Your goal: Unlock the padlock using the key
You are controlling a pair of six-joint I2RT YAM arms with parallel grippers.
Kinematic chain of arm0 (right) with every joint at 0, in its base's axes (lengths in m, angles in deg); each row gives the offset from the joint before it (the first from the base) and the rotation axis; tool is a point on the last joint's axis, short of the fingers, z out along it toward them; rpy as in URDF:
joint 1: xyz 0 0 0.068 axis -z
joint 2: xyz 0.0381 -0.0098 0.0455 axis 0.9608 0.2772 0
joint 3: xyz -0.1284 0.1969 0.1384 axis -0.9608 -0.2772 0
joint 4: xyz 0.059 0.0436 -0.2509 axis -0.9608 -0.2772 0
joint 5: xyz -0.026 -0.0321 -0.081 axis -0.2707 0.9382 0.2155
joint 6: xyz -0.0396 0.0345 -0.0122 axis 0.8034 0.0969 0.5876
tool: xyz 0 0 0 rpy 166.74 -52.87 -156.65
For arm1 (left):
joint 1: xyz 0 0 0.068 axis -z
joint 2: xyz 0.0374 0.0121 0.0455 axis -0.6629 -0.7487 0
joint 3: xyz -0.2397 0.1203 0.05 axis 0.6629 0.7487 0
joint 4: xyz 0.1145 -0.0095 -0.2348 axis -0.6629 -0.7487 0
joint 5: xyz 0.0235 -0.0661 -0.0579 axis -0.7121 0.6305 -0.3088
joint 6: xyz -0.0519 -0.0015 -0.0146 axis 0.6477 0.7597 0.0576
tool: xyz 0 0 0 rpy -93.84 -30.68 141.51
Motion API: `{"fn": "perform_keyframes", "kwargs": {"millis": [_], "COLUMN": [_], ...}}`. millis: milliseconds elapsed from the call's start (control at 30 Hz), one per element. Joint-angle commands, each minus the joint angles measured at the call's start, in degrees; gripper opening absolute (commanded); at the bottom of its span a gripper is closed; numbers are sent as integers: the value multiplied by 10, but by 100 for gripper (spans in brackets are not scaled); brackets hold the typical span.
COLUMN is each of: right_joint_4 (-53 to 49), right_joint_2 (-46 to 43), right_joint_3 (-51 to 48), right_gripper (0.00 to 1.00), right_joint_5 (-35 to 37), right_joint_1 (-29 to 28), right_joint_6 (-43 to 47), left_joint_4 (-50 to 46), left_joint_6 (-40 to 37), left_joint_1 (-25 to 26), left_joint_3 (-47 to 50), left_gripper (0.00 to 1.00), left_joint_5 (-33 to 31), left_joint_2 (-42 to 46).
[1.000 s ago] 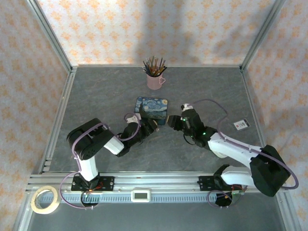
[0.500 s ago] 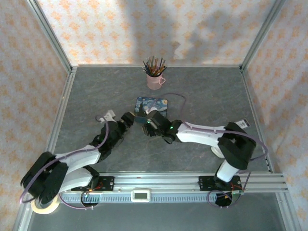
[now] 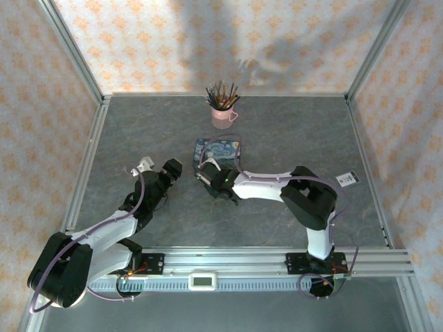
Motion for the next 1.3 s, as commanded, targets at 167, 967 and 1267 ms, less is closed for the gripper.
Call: {"fn": "perform_keyframes", "kwargs": {"millis": [167, 967, 1267], "right_joint_4": [21, 93, 119], "right_joint_2": [41, -64, -94], "right_joint_3": [8, -94, -111], "right_gripper": [53, 15, 44], "right_joint_5": [62, -401, -331], "right_joint_1": [-1, 150, 159], "right_joint_6": [34, 20, -20], "left_joint_4": [32, 64, 69], "left_joint_6": [5, 25, 28], "left_joint_1": [-5, -6, -5], "left_joint_3": [24, 42, 42], "left_gripper": [75, 75, 75], "left_joint_5": [23, 34, 39], "left_joint_2": [-2, 10, 15]}}
